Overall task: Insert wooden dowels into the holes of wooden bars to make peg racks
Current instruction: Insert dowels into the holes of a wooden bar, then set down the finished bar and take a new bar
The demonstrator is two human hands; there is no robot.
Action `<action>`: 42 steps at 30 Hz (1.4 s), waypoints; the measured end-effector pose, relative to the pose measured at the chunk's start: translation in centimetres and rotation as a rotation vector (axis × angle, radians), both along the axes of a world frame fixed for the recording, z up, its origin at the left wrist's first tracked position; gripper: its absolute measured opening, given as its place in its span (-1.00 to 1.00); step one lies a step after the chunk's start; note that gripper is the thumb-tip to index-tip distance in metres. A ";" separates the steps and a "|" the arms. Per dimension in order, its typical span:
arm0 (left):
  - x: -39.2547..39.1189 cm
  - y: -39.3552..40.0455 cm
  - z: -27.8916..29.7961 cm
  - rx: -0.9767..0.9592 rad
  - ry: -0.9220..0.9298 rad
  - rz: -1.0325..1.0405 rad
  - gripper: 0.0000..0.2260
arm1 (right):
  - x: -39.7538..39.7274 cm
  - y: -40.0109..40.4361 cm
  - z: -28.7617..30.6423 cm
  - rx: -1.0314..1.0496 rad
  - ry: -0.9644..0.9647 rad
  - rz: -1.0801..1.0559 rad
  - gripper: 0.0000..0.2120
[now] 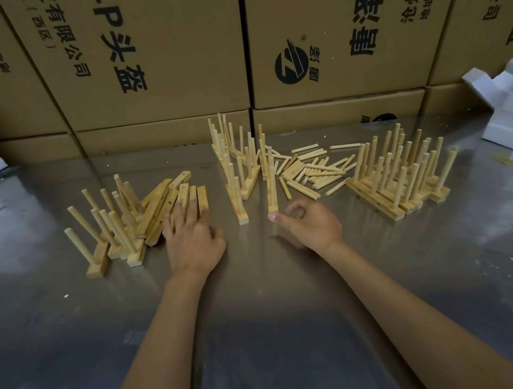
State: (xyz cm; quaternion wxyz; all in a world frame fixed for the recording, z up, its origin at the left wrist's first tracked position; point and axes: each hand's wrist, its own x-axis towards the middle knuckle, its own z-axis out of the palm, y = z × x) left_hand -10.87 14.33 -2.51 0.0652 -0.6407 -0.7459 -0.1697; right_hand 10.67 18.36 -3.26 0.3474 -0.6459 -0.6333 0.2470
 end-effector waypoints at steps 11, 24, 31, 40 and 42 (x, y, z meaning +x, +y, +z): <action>2.2 -1.6 1.5 -0.054 -0.210 0.074 -0.63 | 2.4 -0.8 -0.3 0.230 0.171 -0.136 -0.80; 2.9 -1.3 4.4 -0.028 -1.510 0.286 -0.77 | 3.5 5.5 -0.1 0.234 -0.433 -0.102 -0.79; 3.5 -2.6 3.7 -0.194 -1.727 -0.039 -0.61 | 3.6 3.5 -0.4 0.307 -0.573 -0.113 -0.81; 5.0 -3.4 4.2 -0.401 -1.633 -0.330 -0.63 | 4.4 -4.2 0.3 0.327 0.225 0.000 -0.81; 5.4 -3.5 4.0 -0.421 -1.583 -0.349 -0.66 | 4.3 -5.5 1.1 0.375 0.276 0.074 -0.79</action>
